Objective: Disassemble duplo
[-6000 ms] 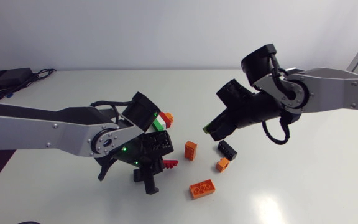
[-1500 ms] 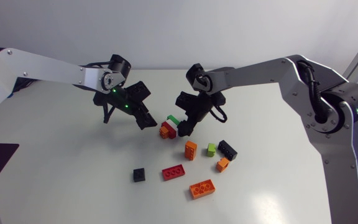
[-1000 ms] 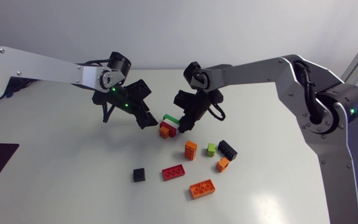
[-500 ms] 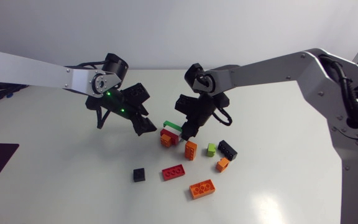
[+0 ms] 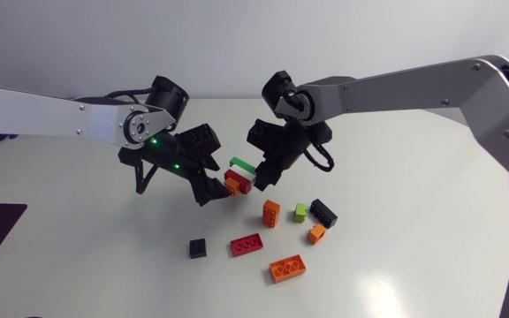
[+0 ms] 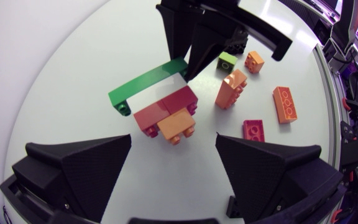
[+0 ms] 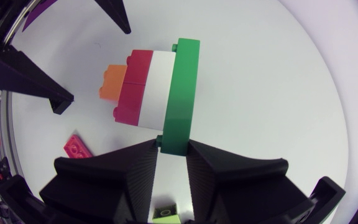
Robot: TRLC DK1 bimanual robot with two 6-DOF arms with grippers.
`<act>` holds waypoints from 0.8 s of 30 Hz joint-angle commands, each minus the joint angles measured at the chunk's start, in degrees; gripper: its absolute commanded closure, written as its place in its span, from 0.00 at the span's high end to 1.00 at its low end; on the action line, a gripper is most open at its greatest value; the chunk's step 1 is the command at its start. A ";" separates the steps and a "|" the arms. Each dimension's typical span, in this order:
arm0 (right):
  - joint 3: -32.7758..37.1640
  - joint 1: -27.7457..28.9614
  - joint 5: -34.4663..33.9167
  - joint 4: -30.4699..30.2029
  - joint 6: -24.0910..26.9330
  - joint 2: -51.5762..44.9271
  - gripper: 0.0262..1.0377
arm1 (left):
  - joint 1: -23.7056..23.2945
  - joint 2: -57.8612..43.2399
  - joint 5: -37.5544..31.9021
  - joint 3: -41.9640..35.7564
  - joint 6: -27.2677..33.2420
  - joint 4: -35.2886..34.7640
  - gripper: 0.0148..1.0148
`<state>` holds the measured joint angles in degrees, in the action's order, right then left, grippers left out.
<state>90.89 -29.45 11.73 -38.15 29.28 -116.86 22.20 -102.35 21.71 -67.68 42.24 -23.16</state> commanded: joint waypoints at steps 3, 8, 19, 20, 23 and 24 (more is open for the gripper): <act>0.25 -1.13 -1.09 -0.08 -4.23 0.93 0.17 | 1.53 2.24 -1.24 1.85 -3.48 2.33 0.93; 2.27 -1.22 -1.36 -1.58 -6.51 0.84 0.17 | 2.59 2.15 -4.40 3.34 -4.80 5.67 0.93; 5.35 -3.51 -1.79 -5.79 -8.80 2.25 0.17 | 2.06 0.66 -5.98 4.57 -4.80 9.62 0.91; 5.35 -3.77 -1.88 -5.79 -9.15 2.34 0.17 | 2.06 0.48 -5.98 4.57 -4.80 9.80 0.90; 5.26 -4.47 -2.23 -5.88 -9.77 2.86 0.17 | 2.15 0.22 -7.13 4.57 -4.89 10.24 0.81; 5.35 -4.56 -2.32 -5.88 -10.12 2.86 0.18 | 2.24 0.13 -7.21 4.57 -4.89 10.33 0.77</act>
<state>95.00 -33.45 9.10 -43.18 20.75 -115.83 24.49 -100.88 14.96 -64.27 38.24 -13.67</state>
